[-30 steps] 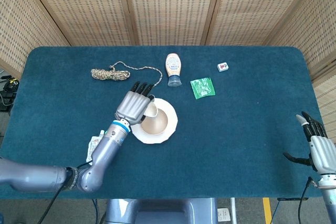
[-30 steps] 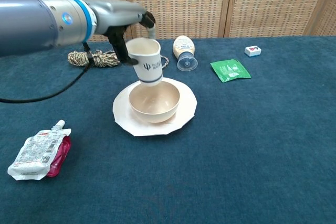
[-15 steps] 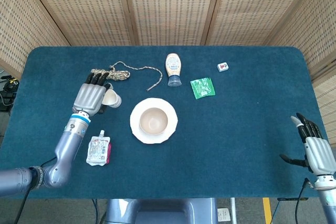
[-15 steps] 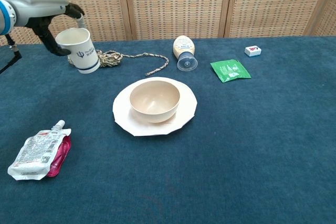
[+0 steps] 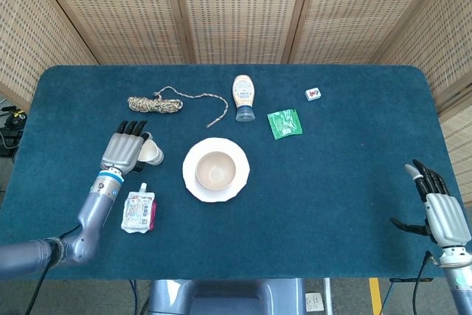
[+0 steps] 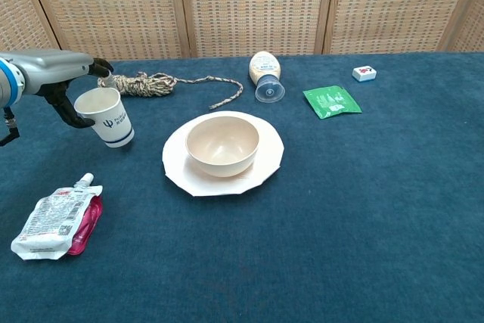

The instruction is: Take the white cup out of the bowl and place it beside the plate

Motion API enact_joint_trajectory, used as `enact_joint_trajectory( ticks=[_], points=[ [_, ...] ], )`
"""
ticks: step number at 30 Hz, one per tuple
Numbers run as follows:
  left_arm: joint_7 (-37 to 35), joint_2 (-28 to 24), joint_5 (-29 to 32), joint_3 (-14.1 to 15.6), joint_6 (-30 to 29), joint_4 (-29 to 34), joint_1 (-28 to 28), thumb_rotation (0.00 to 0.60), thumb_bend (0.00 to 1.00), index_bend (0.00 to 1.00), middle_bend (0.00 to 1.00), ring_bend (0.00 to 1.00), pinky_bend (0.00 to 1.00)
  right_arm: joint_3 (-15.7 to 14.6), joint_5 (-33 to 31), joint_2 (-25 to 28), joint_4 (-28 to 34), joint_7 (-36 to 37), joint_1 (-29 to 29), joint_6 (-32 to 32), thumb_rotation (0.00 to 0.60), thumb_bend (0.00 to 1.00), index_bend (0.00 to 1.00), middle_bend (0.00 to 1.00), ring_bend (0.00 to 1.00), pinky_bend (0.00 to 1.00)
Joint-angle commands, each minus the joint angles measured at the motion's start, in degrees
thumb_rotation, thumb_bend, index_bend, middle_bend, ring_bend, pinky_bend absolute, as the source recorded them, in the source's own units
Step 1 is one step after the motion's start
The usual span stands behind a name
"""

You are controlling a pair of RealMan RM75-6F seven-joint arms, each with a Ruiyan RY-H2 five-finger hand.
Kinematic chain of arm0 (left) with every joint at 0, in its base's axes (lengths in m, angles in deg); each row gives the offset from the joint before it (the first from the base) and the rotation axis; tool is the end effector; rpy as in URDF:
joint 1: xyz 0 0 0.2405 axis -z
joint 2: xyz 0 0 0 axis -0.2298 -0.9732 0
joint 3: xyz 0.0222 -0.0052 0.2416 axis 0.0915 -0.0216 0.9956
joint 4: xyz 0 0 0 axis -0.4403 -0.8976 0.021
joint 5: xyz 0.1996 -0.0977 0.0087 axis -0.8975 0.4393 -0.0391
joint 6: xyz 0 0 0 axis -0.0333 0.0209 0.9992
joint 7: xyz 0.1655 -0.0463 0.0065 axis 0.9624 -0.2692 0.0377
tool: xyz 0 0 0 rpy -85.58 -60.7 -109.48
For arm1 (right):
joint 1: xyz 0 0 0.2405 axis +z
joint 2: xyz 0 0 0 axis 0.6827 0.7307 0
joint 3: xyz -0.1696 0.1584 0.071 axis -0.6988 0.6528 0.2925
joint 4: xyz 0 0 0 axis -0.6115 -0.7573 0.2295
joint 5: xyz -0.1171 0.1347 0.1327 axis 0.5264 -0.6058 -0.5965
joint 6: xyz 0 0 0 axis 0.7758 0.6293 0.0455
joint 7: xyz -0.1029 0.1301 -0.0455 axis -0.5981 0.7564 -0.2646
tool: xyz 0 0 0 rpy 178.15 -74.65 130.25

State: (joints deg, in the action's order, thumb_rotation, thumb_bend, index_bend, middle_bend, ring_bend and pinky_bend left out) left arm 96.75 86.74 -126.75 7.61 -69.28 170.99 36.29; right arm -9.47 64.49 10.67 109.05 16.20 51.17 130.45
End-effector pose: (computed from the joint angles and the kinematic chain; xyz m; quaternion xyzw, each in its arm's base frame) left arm -0.1747 0.3872 0.0005 -0.7276 -0.3750 -0.2331 0.5250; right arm -0.3175 -0.2342 0.1485 0.5569 -0.4699 0.4387 0.5259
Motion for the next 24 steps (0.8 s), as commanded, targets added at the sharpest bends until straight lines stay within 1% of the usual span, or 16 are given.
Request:
enact_joint_trajectory(
  ticks=[1, 3, 5, 8, 13, 15, 18, 19, 21, 22, 24],
  points=[
    [0.2, 0.7, 0.1, 0.1, 0.3, -0.6, -0.1, 0.600, 0.31, 0.24, 0.00, 0.00, 0.00, 0.0, 0.0, 0.0, 0.0, 0.1, 0.0, 0.0, 0.600, 0.06, 0.00, 0.00, 0.00, 0.00],
    [0.5, 0.8, 0.1, 0.3, 0.4, -0.9, -0.2, 0.600, 0.26, 0.19, 0.00, 0.00, 0.00, -0.1, 0.1, 0.0, 0.0, 0.1, 0.0, -0.1, 0.600, 0.06, 0.00, 0.00, 0.00, 0.00],
    [0.9, 0.7, 0.6, 0.3, 0.5, -0.7, -0.3, 0.600, 0.19, 0.11, 0.00, 0.00, 0.00, -0.2, 0.2, 0.0, 0.0, -0.1, 0.1, -0.1, 0.600, 0.06, 0.00, 0.00, 0.00, 0.00],
    [0.0, -0.8, 0.7, -0.1, 0.2, 1.1, -0.9, 0.600, 0.15, 0.01, 0.00, 0.00, 0.00, -0.2, 0.2, -0.2, -0.1, -0.4, 0.1, -0.2, 0.600, 0.06, 0.00, 0.00, 0.00, 0.00],
    [-4.0, -3.5, -2.7, -0.9, -2.0, 4.7, -3.1, 0.600, 0.14, 0.00, 0.00, 0.00, 0.00, -0.2, 0.1, -0.3, -0.2, -0.7, 0.2, -0.3, 0.600, 0.06, 0.00, 0.00, 0.00, 0.00],
    [-6.7, -4.5, -5.7, -1.0, -4.0, 6.2, -4.8, 0.600, 0.14, 0.00, 0.00, 0.00, 0.00, -0.2, 0.1, -0.4, -0.2, -0.9, 0.2, -0.3, 0.600, 0.06, 0.00, 0.00, 0.00, 0.00],
    [-12.1, -6.3, -13.9, 0.2, -9.8, 8.2, -9.2, 0.600, 0.14, 0.00, 0.00, 0.00, 0.00, -0.3, 0.0, -0.5, -0.3, -1.7, 0.2, -0.3, 0.600, 0.06, 0.00, 0.00, 0.00, 0.00],
    [-14.0, -6.6, -17.6, 1.1, -12.9, 8.2, -11.3, 0.600, 0.14, 0.00, 0.00, 0.00, 0.00, -0.3, 0.0, -0.6, -0.3, -2.1, 0.2, -0.4, 0.600, 0.06, 0.00, 0.00, 0.00, 0.00],
    [-16.3, -6.5, -21.9, 2.6, -16.8, 7.7, -14.0, 0.600, 0.14, 0.00, 0.00, 0.00, 0.00, -0.3, -0.1, -0.8, -0.3, -2.8, 0.3, -0.5, 0.600, 0.06, 0.00, 0.00, 0.00, 0.00],
    [-18.4, -6.4, -24.8, 3.7, -19.6, 7.3, -16.3, 0.600, 0.14, 0.00, 0.00, 0.00, 0.00, -0.4, -0.1, -1.0, -0.3, -3.4, 0.3, -0.5, 0.600, 0.06, 0.00, 0.00, 0.00, 0.00],
    [-22.0, -6.2, -28.8, 5.6, -23.0, 6.7, -19.5, 0.600, 0.14, 0.00, 0.00, 0.00, 0.00, -0.5, -0.1, -1.3, -0.3, -4.5, 0.4, -0.6, 0.600, 0.06, 0.00, 0.00, 0.00, 0.00]
  ],
)
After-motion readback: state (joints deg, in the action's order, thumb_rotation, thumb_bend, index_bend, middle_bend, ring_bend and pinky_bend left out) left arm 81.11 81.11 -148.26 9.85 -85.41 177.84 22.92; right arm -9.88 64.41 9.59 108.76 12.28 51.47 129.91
